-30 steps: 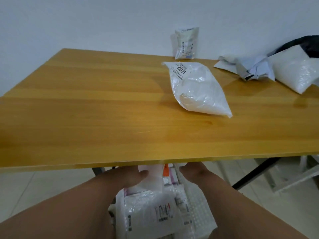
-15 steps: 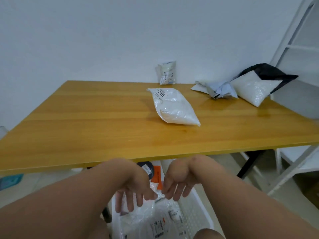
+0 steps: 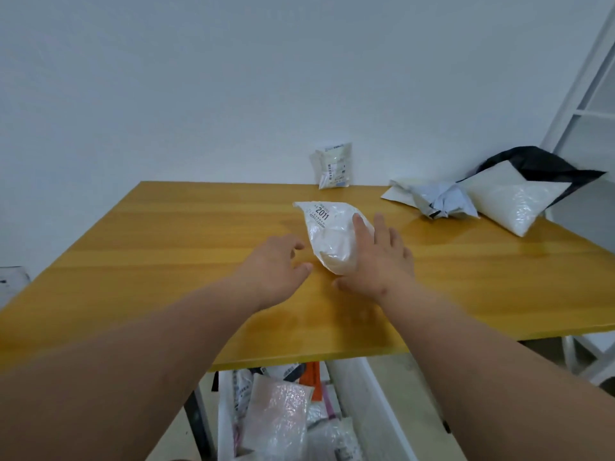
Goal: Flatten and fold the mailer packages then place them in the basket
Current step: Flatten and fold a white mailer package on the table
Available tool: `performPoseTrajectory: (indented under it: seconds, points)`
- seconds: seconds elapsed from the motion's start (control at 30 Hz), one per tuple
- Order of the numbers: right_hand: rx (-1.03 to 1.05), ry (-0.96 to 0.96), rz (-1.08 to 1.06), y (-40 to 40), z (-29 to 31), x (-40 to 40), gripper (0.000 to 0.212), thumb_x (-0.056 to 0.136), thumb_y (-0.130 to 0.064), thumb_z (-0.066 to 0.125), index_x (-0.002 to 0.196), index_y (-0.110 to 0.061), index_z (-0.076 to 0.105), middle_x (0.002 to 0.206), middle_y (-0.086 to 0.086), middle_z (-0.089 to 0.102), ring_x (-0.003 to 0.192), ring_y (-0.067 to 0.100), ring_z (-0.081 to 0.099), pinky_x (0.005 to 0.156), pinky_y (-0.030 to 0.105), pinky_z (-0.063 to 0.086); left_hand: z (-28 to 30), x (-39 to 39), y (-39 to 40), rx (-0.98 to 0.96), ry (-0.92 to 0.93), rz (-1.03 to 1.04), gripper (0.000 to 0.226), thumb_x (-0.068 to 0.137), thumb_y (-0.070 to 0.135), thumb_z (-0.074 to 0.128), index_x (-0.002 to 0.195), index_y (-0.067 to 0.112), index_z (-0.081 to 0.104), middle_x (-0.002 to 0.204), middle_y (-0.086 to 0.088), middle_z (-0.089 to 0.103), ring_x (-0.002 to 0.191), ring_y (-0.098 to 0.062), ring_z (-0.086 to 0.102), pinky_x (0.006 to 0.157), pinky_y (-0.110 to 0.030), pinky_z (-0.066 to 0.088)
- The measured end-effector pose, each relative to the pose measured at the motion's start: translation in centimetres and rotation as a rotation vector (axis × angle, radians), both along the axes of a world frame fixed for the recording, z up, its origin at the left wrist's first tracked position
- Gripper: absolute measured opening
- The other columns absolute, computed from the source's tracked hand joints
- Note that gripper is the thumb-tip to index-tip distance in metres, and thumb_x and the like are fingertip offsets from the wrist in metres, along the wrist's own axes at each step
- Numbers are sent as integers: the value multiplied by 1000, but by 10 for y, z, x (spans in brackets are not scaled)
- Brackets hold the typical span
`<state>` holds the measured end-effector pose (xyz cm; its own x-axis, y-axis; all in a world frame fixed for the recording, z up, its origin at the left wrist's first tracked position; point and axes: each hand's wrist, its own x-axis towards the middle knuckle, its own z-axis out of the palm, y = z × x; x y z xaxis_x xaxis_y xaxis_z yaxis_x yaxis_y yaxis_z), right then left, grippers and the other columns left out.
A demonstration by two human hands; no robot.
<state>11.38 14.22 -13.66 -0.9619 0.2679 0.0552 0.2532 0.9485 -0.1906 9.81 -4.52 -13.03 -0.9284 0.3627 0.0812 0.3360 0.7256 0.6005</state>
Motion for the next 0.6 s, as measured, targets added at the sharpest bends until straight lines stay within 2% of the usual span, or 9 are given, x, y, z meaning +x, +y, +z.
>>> performPoseTrajectory:
  seconds: [0.03,0.1,0.2,0.3,0.4,0.47,0.5,0.53,0.6]
  points:
    - [14,7,7,1,-5,-5,119,74,-60,71,150,-40,-17,161,-3,-24,150,33,-10,119,55,9,-4,-5,-2,-24,74,5,47,96,40,54,139,26,43,136,0,47,124,-20,46,102,-34,39]
    - [10,54,58,1,-13,-15,100,83,-62,60,150,-47,-13,162,-4,-18,150,33,-7,119,56,7,-9,-19,-6,-31,189,25,52,97,40,52,145,25,38,145,-2,39,133,-23,36,109,-37,32]
    - [-2,81,190,0,-18,-18,70,96,-47,45,149,-54,0,164,-7,-12,150,30,-4,120,53,2,-7,-32,-7,0,324,56,51,100,37,45,149,24,35,152,-3,34,138,-25,28,113,-42,28]
    - [-9,59,365,-3,-19,-9,68,98,-36,43,149,-55,3,163,-11,-12,151,23,-9,120,52,-6,2,-38,-5,33,424,34,50,103,36,37,152,26,32,157,-5,28,144,-26,22,118,-45,22]
    - [-113,-34,445,-12,-17,3,65,97,-25,45,148,-54,17,163,-17,-4,151,17,-11,119,55,-8,4,-40,-3,-7,352,-37,52,105,40,25,155,28,21,163,-3,16,149,-23,10,122,-38,9]
    - [-316,-156,408,-13,-8,11,63,93,-13,49,143,-48,36,163,-17,6,151,14,-6,120,55,-3,-3,-41,-4,-82,233,-82,56,104,44,18,156,25,12,164,-4,9,151,-20,3,121,-32,1]
    - [-450,-212,374,-11,0,16,62,90,-6,49,139,-43,47,162,-16,12,151,14,0,121,51,5,-9,-41,-6,-149,159,-99,60,102,49,14,157,25,8,164,-4,6,151,-19,0,121,-32,-1]
    - [-558,-257,347,-9,7,19,59,87,0,49,134,-35,55,160,-15,19,150,14,9,120,45,15,-17,-41,-7,-228,107,-116,68,96,58,7,157,26,4,165,-3,1,151,-19,-4,122,-35,-2]
    - [-611,-268,313,-7,19,23,43,90,-1,49,127,-15,64,153,-5,38,141,20,34,111,37,32,-29,-40,-9,-392,68,-134,77,88,67,0,156,30,-3,164,1,-6,151,-19,-8,123,-42,2]
